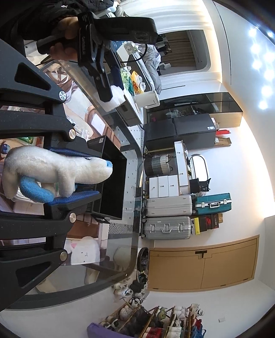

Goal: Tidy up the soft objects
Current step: 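Carry the plush toy and foam block over the black box with both grippers, then open the left gripper to drop the foam into the box while the right drops the plush, then withdraw both open grippers from the black box back over the pile, then lower the right gripper onto the bagged white rope coil and close it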

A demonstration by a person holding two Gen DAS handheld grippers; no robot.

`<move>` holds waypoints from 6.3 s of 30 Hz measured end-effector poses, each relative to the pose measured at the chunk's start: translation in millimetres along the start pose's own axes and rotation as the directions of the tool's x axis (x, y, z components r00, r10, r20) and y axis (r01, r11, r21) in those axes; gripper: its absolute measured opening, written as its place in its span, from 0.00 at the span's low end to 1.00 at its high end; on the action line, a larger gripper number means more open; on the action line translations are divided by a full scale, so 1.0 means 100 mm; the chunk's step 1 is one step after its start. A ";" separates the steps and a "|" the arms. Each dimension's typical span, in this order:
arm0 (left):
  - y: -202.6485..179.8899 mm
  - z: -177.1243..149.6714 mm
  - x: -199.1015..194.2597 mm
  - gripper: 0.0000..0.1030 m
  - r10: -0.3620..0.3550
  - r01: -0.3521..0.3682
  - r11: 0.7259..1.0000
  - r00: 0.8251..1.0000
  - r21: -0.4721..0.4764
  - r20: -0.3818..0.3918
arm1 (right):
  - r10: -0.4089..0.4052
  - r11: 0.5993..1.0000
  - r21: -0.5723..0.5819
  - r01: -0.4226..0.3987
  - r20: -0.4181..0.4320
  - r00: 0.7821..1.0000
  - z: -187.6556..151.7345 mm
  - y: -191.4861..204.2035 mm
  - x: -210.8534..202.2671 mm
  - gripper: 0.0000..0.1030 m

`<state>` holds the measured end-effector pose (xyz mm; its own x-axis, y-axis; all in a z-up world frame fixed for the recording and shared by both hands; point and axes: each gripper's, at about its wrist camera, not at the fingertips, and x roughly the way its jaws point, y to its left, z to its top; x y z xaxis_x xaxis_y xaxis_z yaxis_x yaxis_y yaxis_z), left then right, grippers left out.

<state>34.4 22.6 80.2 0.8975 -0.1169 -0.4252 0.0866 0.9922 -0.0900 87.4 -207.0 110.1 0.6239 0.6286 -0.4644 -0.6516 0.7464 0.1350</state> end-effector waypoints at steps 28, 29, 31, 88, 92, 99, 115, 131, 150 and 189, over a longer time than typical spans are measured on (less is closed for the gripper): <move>-0.04 0.44 0.65 0.87 0.039 -0.039 0.999 0.999 0.016 -0.009 | 0.047 0.999 -0.003 -0.047 -0.023 0.999 0.61 -0.26 0.60 0.29; -0.03 0.45 0.69 0.87 0.040 -0.040 0.999 0.999 0.014 -0.014 | 0.048 0.999 -0.002 -0.048 -0.027 0.998 0.63 -0.28 0.64 0.29; -0.02 0.45 0.78 0.87 0.049 -0.049 0.999 0.998 0.010 -0.025 | 0.051 0.999 0.002 -0.051 -0.037 0.998 0.66 -0.33 0.73 0.29; 0.00 0.16 1.49 0.89 0.121 -0.095 0.986 0.973 0.139 -0.196 | 0.002 0.999 -0.043 -0.019 -0.367 0.930 0.19 -0.31 2.11 0.30; 0.03 0.17 1.47 0.89 0.121 -0.093 0.986 0.971 0.139 -0.205 | 0.020 0.999 -0.030 -0.032 -0.351 0.936 0.22 -0.33 2.10 0.36; -0.02 0.23 1.31 0.95 0.051 -0.029 0.992 0.982 0.119 -0.179 | 0.024 0.999 -0.038 -0.034 -0.235 0.972 0.41 -0.35 1.82 0.59; 0.04 0.20 0.67 1.00 0.023 -0.016 0.998 0.993 0.056 -0.118 | 0.010 0.999 0.049 0.000 -0.187 0.982 0.21 -0.49 0.85 0.99; -0.02 -0.13 0.29 1.00 0.031 -0.023 0.998 0.991 0.060 -0.129 | -0.017 0.996 0.078 0.036 -0.230 0.973 -0.26 -0.35 0.47 0.99; -0.17 -0.36 0.19 1.00 0.024 -0.009 0.995 0.987 0.095 -0.158 | -0.047 0.998 0.022 0.056 -0.304 0.951 -0.43 -0.25 0.44 1.00; -0.27 -0.56 0.37 1.00 0.018 0.021 0.988 0.969 0.154 -0.245 | -0.083 0.995 -0.083 0.048 -0.495 0.865 -0.90 -0.15 0.93 0.99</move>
<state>40.6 -11.4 16.2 0.7658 -0.1065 -0.6342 0.1707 0.9845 0.0407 116.3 -179.3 -14.1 0.3796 0.3735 -0.8464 -0.6544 0.7551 0.0397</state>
